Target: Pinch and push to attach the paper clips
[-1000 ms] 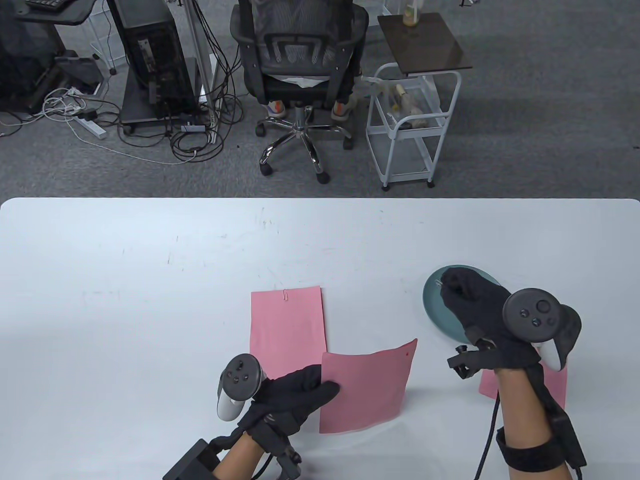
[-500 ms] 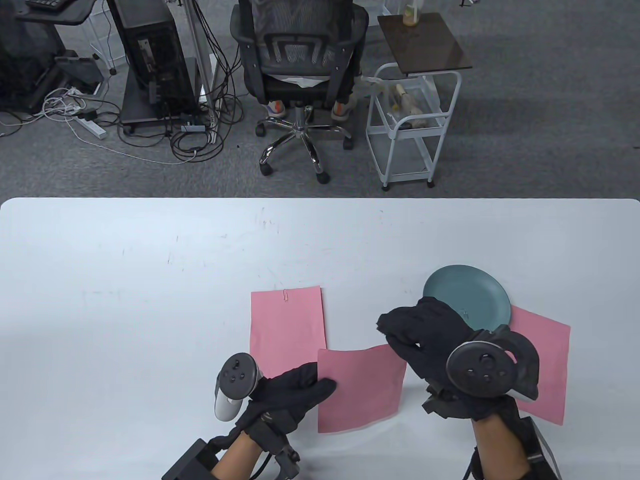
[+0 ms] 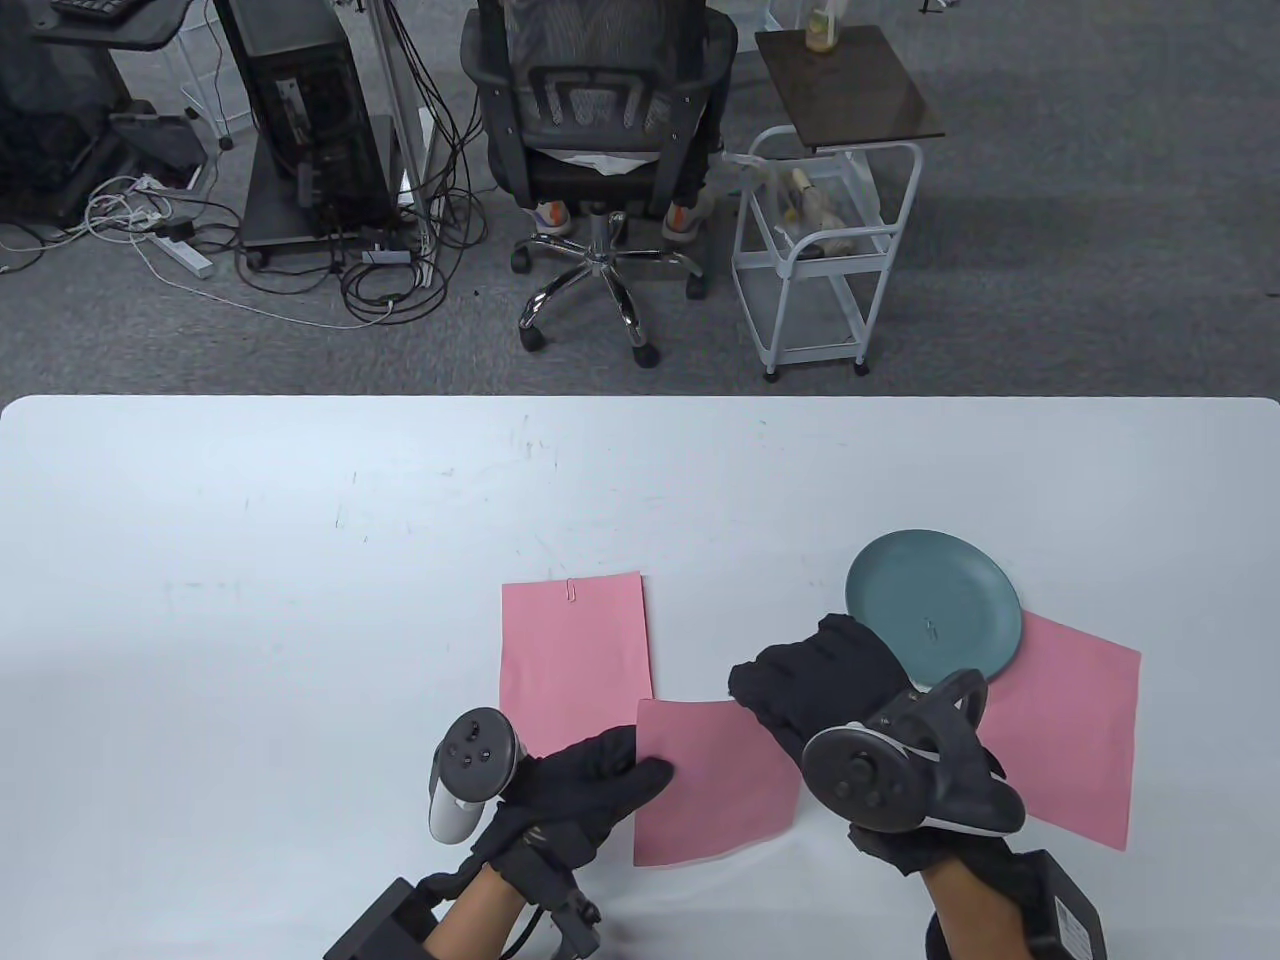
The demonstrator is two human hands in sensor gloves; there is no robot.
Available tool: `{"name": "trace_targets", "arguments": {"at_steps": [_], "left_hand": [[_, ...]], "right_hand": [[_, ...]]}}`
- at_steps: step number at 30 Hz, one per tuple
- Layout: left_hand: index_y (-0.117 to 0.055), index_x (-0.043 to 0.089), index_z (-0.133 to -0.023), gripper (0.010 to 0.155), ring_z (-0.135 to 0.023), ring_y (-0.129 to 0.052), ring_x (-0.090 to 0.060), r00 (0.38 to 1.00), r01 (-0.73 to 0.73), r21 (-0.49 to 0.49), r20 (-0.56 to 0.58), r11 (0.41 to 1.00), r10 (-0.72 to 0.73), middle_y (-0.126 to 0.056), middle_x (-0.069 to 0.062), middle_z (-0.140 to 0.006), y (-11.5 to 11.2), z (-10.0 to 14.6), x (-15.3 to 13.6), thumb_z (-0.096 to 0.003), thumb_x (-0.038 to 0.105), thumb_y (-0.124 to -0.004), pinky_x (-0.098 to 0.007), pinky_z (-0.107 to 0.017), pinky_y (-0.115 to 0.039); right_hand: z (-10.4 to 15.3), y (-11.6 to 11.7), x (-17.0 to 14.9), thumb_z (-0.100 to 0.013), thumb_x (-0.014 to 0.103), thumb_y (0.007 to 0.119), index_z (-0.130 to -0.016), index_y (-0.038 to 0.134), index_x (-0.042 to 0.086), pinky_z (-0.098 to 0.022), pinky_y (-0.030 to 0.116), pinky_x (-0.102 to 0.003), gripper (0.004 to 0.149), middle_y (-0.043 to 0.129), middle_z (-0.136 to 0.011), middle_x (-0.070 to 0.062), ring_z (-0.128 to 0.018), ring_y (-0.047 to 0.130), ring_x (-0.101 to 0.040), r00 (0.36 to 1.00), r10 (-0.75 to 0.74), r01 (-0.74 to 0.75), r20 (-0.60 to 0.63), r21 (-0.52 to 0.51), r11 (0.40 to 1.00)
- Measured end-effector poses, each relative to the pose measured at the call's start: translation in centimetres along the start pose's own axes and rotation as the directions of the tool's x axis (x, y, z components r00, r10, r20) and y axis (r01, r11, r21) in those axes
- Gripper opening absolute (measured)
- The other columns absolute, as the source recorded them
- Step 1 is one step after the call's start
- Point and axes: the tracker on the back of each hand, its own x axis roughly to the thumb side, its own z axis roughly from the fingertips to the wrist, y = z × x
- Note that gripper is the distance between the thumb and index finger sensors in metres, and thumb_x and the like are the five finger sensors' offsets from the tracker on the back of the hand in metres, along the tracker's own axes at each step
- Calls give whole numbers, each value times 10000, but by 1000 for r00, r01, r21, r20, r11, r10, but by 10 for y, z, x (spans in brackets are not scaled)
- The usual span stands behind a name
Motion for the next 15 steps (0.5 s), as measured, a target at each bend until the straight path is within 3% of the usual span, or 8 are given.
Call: {"name": "trace_targets", "arguments": {"at_steps": [15], "left_hand": [[-751,189,-1034,420,-827,-974,-274,1000,3,3,0,1000,-3,-912,-65,-970,0,0,0,-641,333,-768,-503,-683,-763]], "right_hand": [[0,2,8,-529,240,921,-841,922,261,-745,593,-576,313,950,-839,-86,-703,936,-287,999,35,-36,33,37,999]]}}
